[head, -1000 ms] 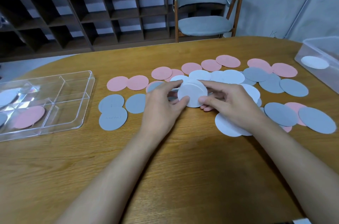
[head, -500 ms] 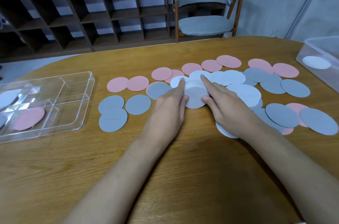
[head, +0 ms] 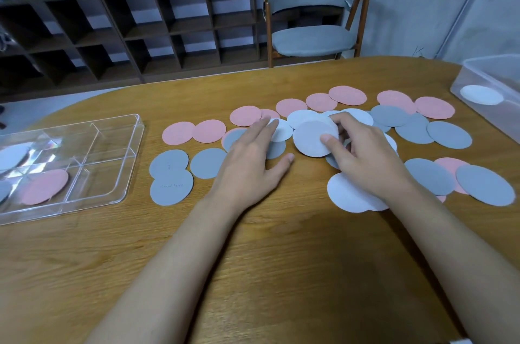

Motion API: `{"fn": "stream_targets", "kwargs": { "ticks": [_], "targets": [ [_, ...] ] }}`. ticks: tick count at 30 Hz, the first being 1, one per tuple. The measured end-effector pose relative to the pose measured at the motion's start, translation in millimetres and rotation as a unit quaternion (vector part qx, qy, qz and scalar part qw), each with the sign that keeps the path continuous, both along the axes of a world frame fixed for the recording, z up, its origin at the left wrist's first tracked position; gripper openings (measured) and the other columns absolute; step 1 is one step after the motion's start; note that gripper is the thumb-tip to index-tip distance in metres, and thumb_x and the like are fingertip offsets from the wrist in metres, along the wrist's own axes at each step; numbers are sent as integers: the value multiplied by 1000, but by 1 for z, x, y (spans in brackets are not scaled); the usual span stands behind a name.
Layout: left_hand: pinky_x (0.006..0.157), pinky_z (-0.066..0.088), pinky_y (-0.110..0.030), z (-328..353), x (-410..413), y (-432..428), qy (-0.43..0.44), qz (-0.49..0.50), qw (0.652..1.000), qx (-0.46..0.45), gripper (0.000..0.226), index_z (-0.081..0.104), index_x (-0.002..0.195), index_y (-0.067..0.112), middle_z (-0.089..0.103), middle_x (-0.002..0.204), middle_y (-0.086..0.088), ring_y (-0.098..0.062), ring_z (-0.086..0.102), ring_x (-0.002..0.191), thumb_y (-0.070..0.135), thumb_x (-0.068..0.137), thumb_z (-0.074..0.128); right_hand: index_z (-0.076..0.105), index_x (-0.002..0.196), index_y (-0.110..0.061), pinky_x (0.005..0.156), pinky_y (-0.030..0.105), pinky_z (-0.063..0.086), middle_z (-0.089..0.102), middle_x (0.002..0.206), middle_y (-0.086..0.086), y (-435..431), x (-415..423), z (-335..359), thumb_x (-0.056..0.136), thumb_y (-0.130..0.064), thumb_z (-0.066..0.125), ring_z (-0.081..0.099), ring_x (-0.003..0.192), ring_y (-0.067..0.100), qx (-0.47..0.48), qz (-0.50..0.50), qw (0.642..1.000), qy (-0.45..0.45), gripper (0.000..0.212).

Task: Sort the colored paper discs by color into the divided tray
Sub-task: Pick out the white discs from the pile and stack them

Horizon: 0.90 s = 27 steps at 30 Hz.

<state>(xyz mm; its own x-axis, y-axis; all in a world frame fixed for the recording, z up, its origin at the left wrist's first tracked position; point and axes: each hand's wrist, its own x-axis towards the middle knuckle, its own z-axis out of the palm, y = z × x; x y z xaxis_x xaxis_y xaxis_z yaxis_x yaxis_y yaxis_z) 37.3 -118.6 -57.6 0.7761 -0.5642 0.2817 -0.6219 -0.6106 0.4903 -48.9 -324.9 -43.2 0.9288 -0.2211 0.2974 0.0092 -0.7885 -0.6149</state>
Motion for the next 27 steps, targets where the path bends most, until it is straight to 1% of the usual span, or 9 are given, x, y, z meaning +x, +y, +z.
{"fn": "stream_targets", "kwargs": {
  "ticks": [3, 5, 8, 10, 12, 16, 21, 25, 27],
  "targets": [
    [129, 17, -38, -4, 6, -4, 12, -7, 996, 86, 72, 28, 162, 22, 20, 172, 4, -15, 14, 159, 55, 102, 50, 58, 123, -21, 66, 19, 40, 64, 96, -2, -1, 0, 0, 105, -30, 52, 57, 87, 10, 5, -24, 1000, 4, 20],
    [126, 25, -39, -4, 7, -3, -2, -2, 996, 88, 68, 38, 158, 19, 34, 167, 1, -19, 27, 155, 55, 102, 51, 57, 127, -21, 69, 22, 43, 64, 101, -2, 1, 0, 1, 106, -30, 52, 56, 90, 13, 3, -27, 1000, 9, 24],
    [103, 47, -40, -1, 8, 1, -33, 9, 998, 55, 57, 58, 143, 20, 61, 140, 1, -24, 56, 128, 53, 97, 62, 57, 128, -21, 72, 29, 45, 64, 102, -1, 2, -1, 3, 106, -31, 52, 57, 96, 16, 5, -27, 1000, 10, 25],
    [87, 54, -43, 2, 8, 2, -41, 11, 998, 50, 47, 66, 130, 22, 65, 122, 2, -26, 62, 108, 52, 94, 67, 57, 128, -21, 73, 29, 45, 64, 102, 0, 2, -1, 3, 106, -31, 52, 58, 96, 16, 8, -27, 1000, 12, 25],
    [78, 55, -44, 3, 6, 2, -48, 10, 998, 48, 38, 72, 118, 21, 64, 111, 3, -26, 64, 96, 50, 93, 69, 56, 129, -20, 72, 28, 45, 65, 103, 0, 2, -1, 3, 106, -31, 52, 58, 97, 16, 8, -28, 999, 14, 26],
    [73, 53, -45, 6, 5, 5, -78, -19, 995, 58, 32, 76, 100, 18, 65, 97, 3, -24, 62, 89, 48, 97, 64, 57, 129, -21, 73, 23, 45, 66, 101, 0, 2, 0, 2, 105, -30, 53, 59, 93, 15, 12, -29, 999, 12, 26],
    [69, 53, -44, 14, -3, 15, -116, -75, 990, 24, 30, 68, 106, 23, 67, 90, 5, -24, 62, 85, 40, 108, 43, 61, 126, -25, 64, 22, 44, 65, 86, -2, 1, -1, 2, 104, -31, 56, 60, 76, 9, 32, -26, 999, -4, 24],
    [69, 50, -37, 21, -8, 16, -117, -54, 990, -58, 9, 65, 106, 16, 65, 82, 5, -20, 57, 76, 17, 99, 59, 63, 124, -30, 80, 40, 60, 71, 87, -4, 1, 0, -1, 102, -30, 61, 71, 80, 9, 85, -1, 996, 0, 22],
    [71, 50, -29, 21, -11, 13, -75, -38, 991, -101, 13, 67, 105, 18, 67, 82, 9, -15, 60, 76, 13, 92, 65, 65, 125, -29, 85, 45, 61, 72, 94, -6, 1, 1, -2, 100, -30, 64, 73, 82, 10, 113, 14, 993, 4, 24]
  ]
}}
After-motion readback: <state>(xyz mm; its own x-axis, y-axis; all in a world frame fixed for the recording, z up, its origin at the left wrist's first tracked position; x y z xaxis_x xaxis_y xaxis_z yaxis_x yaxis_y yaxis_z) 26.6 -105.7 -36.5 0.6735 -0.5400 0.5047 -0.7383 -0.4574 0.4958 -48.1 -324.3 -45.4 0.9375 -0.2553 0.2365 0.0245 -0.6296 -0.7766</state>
